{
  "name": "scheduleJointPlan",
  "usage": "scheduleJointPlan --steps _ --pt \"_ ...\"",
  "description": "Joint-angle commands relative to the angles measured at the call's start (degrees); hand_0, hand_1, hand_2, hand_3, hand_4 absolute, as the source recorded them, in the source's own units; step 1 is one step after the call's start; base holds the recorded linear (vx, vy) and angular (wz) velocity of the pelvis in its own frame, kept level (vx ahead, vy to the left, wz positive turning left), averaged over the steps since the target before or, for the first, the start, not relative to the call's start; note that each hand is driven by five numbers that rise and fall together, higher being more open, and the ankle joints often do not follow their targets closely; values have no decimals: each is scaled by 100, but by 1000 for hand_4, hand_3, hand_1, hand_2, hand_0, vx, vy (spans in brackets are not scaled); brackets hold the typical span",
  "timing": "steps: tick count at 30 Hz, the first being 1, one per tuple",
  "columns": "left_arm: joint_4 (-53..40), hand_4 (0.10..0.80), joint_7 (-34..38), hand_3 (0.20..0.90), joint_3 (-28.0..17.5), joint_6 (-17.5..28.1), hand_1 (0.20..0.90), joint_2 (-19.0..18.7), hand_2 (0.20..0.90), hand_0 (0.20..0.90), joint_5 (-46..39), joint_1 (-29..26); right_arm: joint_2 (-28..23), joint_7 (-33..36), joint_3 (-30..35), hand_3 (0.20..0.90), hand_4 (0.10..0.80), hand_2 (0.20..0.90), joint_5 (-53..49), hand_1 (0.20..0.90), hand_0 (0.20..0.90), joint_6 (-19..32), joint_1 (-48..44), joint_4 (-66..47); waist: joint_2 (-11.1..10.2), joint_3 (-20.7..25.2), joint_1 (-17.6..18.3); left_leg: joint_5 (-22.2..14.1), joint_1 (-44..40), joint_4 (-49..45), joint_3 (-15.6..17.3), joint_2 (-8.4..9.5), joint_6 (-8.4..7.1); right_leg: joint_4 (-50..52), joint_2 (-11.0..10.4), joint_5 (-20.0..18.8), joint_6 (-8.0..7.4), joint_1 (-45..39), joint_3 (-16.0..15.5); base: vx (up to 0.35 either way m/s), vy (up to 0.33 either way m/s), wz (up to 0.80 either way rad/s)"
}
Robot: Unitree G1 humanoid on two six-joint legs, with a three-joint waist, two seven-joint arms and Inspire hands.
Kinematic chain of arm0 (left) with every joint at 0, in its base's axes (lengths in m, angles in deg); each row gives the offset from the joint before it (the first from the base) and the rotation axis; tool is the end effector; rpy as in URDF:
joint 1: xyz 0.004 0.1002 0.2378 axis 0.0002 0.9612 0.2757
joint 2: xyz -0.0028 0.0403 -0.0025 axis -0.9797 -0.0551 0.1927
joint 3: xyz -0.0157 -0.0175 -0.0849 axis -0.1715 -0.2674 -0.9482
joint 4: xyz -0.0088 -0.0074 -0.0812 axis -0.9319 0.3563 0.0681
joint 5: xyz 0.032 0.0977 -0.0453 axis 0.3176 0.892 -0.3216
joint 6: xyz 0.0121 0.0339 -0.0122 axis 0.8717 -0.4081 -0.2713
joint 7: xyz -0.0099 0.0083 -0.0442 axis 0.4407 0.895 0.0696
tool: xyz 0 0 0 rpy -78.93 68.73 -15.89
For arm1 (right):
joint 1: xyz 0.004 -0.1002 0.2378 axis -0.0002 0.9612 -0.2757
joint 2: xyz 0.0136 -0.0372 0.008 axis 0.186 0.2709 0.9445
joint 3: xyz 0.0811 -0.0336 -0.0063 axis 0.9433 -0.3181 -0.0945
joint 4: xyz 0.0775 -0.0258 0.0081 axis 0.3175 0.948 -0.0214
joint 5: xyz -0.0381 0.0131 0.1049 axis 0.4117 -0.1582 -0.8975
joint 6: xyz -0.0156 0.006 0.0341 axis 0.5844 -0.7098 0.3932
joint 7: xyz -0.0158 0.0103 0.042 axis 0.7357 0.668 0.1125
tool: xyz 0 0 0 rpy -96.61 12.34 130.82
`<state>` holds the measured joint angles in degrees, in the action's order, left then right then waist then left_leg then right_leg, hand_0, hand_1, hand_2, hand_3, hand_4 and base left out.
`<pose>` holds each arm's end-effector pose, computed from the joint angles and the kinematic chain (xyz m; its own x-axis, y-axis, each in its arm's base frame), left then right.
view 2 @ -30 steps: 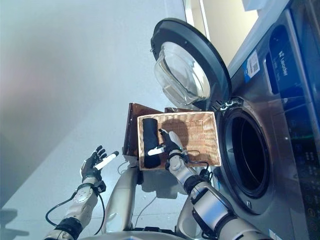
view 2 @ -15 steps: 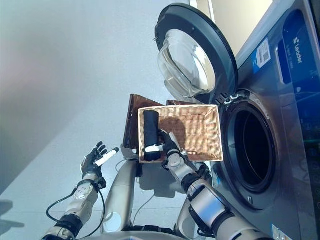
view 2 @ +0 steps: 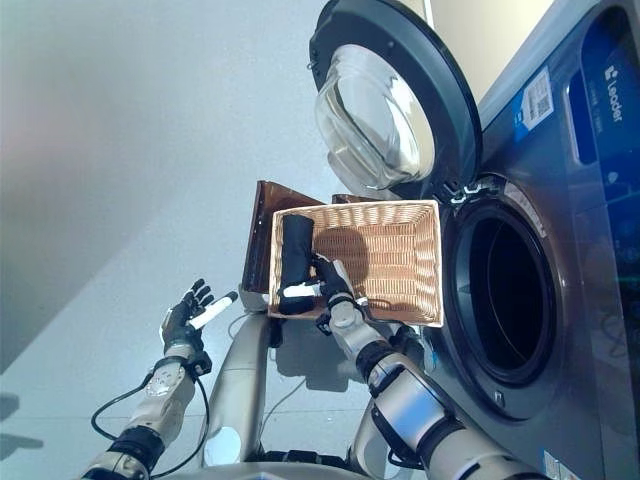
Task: Pick up the clothes and place them into the washing machine
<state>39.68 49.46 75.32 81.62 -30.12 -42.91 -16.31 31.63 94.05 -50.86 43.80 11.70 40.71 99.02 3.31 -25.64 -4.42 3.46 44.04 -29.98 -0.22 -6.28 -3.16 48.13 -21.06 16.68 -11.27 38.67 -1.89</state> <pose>0.1918 0.1974 -0.0389 0.8736 0.2843 -0.3950 -0.3354 0.9398 -0.0654 0.2747 -0.0725 -0.0008 0.9048 0.1117 -0.4109 -0.2415 0.9294 -0.2792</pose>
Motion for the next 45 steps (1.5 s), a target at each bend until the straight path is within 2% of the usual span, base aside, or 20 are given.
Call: scheduleJointPlan --steps 1,10,28,34,37,38,39,40,41,42,43,44,45 --pt "-328 800 196 900 162 230 900 -517 900 900 -33 94 491 11 323 900 800 900 -261 900 900 301 -226 80 43 164 -224 -815 169 -1039 -193 -175 -305 -1050 -259 -1526 100 287 391 2 11 4" --pt "-498 800 177 900 194 236 900 -628 900 900 -90 159 542 22 599 900 800 900 -717 900 900 323 -557 169 141 146 -368 -774 271 -998 -202 -102 -272 -1088 -318 -1549 74 334 359 6 2 3" --pt "-311 800 203 900 237 218 900 -578 900 900 -88 146 575 -69 805 900 800 900 -1478 900 900 483 -471 103 129 268 -397 -778 229 -928 -218 -109 -274 -1088 -323 -1523 72 306 320 3 -1 1" --pt "-334 800 189 900 291 198 900 -492 900 900 -140 82 605 -571 1365 900 800 900 -3488 900 900 779 -240 -107 126 239 -342 -813 204 -939 -200 -121 -284 -1079 -334 -1496 70 295 325 5 -2 3" --pt "-332 800 155 900 264 195 900 -450 900 900 -218 69 605 -764 1494 900 800 900 -4031 900 900 848 -140 -176 147 232 -344 -835 222 -981 -209 -120 -288 -1017 -346 -1458 76 318 342 33 -7 -1" --pt "-328 800 155 900 267 194 900 -451 900 900 -218 76 609 -765 1495 900 800 900 -4033 900 900 846 -132 -172 145 244 -348 -1062 174 -1088 -230 -135 -326 -896 -349 -1243 40 277 351 100 -26 -1" --pt "-330 800 143 900 258 188 900 -443 900 900 -227 68 610 -819 1575 900 800 900 -4216 900 900 864 -128 -166 155 240 -351 -1063 182 -1101 -231 -136 -328 -888 -354 -1242 36 278 349 0 0 0" --pt "-290 800 111 900 247 200 900 -425 900 900 -261 53 584 -857 1657 900 800 900 -4338 900 900 873 -120 -139 172 224 -349 -841 231 -997 -208 -127 -293 -1009 -356 -1448 67 315 335 0 0 0" --pt "-285 800 111 900 250 199 900 -426 900 900 -261 59 588 -858 1659 900 800 900 -4340 900 900 871 -114 -135 169 236 -353 -1066 182 -1100 -228 -142 -331 -893 -360 -1236 31 272 343 0 0 0" --pt "-301 800 97 900 259 204 900 -418 900 900 -276 59 577 -881 1694 900 800 900 -4396 900 900 876 -101 -144 170 234 -356 -1065 181 -1099 -223 -141 -331 -895 -362 -1240 31 269 339 0 0 0" --pt "-250 800 62 900 258 201 900 -386 900 900 -300 39 546 -958 1797 900 800 900 -4574 900 900 879 -70 -100 177 220 -348 -839 216 -976 -198 -133 -293 -1011 -363 -1450 60 310 327 -86 1 5" --pt "-246 800 50 900 265 207 900 -380 900 900 -317 33 544 -977 1815 900 800 900 -4614 900 900 891 -73 -93 175 221 -346 -835 212 -970 -197 -133 -295 -1012 -362 -1450 60 311 329 0 0 0" --pt "-241 800 49 900 268 206 900 -381 900 900 -317 39 547 -977 1816 900 800 900 -4616 900 900 889 -67 -88 170 236 -351 -1057 163 -1068 -215 -146 -332 -900 -367 -1241 24 269 338 100 -26 0"
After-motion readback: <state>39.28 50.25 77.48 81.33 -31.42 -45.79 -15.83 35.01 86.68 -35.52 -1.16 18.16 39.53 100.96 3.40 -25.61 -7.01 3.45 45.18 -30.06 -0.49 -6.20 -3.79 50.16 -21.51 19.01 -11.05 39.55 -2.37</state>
